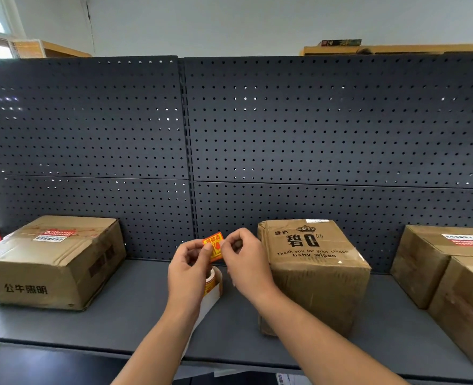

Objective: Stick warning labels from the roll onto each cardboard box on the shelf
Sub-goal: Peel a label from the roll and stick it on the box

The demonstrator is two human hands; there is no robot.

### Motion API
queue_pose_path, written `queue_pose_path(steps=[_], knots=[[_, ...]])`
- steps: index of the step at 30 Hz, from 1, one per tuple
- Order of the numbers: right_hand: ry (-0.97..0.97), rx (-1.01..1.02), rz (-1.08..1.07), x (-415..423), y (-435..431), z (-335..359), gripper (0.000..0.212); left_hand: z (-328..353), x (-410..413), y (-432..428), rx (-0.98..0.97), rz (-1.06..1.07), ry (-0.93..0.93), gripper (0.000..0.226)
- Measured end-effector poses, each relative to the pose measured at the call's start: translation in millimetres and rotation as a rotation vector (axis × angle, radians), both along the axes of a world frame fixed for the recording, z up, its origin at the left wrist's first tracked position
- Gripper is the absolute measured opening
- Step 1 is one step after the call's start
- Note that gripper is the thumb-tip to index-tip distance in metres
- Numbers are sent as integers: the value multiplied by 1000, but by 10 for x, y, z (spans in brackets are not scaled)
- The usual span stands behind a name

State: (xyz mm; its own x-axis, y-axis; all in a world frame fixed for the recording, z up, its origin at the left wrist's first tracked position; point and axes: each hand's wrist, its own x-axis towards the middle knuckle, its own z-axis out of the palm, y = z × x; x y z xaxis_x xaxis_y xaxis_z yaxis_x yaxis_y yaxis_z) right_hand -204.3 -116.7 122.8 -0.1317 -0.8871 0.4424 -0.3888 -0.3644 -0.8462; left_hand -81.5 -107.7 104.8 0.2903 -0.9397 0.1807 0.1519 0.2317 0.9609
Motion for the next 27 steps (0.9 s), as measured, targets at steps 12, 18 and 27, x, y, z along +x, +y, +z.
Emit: queue_pose_path(steps=[12, 18, 27], knots=[[-115, -65, -53, -1096, 248, 427, 25, 463, -777, -12, -135, -126, -145, 48], [-63, 4, -165, -1658, 359, 501, 19, 549, -1293, -64, -113, -104, -408, 41], [-33, 160, -235, -2269, 459, 449, 10, 623, -1840, -54, -66, -195, -667, 43]])
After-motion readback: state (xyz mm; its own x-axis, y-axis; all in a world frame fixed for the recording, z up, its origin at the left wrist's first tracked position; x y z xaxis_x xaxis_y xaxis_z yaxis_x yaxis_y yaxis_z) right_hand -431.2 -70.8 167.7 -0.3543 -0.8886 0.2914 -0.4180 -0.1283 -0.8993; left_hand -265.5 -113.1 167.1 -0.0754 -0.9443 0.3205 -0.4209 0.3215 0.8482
